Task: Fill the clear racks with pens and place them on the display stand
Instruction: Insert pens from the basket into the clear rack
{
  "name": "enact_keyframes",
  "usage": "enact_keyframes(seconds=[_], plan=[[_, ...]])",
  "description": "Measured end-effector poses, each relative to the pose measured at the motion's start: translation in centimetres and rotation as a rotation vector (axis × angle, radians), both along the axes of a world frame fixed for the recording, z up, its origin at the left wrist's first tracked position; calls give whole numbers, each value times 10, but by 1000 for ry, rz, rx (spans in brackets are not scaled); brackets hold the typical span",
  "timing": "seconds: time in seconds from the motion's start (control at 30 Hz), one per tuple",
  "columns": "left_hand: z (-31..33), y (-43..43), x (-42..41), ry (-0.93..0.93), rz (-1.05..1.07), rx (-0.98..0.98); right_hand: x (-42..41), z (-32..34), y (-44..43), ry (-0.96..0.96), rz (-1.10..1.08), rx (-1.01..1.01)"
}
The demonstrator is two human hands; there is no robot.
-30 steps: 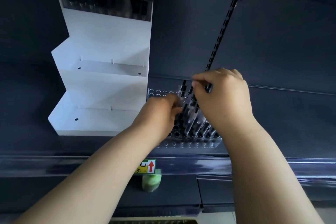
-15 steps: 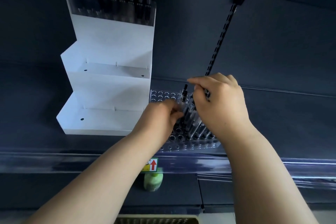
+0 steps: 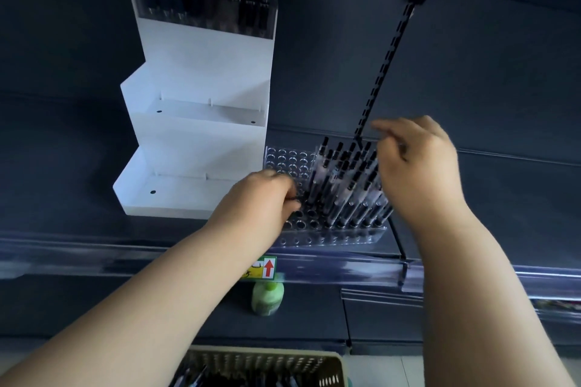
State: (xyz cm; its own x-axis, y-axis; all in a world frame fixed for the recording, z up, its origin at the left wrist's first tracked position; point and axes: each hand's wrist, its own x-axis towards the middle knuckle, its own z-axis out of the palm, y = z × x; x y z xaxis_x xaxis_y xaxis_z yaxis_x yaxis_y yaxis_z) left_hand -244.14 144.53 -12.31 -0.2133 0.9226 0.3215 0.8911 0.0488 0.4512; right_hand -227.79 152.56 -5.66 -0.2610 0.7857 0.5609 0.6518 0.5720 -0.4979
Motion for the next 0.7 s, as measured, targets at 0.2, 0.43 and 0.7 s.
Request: enact_keyframes(seconds=[0.2,0.43,0.7], plan=[[-16,-36,1,121,-68,-58,41,-14,3,119,-236,-147],[-30,-47,0,202,-39,30,49,-64,-3,-232,-154,-621],[-45,-39,-5,108,16,60,42,-84,-12,-201,-177,-670]])
